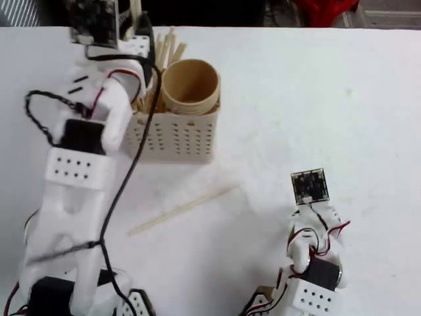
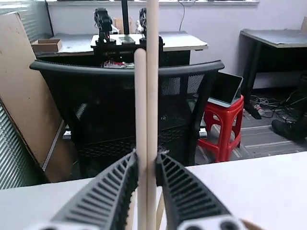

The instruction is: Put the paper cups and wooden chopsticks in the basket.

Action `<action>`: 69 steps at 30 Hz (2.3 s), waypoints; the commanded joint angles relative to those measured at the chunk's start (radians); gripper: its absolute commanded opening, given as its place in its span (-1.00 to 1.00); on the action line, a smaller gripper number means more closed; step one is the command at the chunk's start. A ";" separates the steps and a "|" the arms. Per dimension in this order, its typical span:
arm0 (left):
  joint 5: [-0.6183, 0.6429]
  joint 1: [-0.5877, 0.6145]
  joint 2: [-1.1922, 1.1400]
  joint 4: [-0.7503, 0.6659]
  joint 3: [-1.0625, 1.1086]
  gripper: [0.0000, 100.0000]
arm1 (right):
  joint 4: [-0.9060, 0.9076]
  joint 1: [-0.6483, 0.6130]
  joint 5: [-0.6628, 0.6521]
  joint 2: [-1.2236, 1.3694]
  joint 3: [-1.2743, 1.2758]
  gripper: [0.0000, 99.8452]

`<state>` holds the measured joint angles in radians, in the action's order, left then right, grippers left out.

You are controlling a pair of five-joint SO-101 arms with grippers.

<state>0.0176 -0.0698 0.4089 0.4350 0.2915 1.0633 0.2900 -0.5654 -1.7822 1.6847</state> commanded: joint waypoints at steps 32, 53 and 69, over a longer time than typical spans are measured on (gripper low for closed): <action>-0.052 0.107 0.062 0.410 -0.319 -0.78 | 0.002 0.007 -0.003 -0.008 0.006 -0.95; -0.376 -0.050 0.383 1.266 -0.129 -0.95 | 0.002 0.007 -0.003 -0.008 0.006 -0.95; -0.379 0.104 -0.209 0.907 -0.439 -0.95 | 0.002 0.007 -0.003 -0.008 0.006 -0.95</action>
<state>-0.3537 -0.0299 0.2908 1.3556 -0.0046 1.0633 0.2900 -0.5654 -1.7822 1.6847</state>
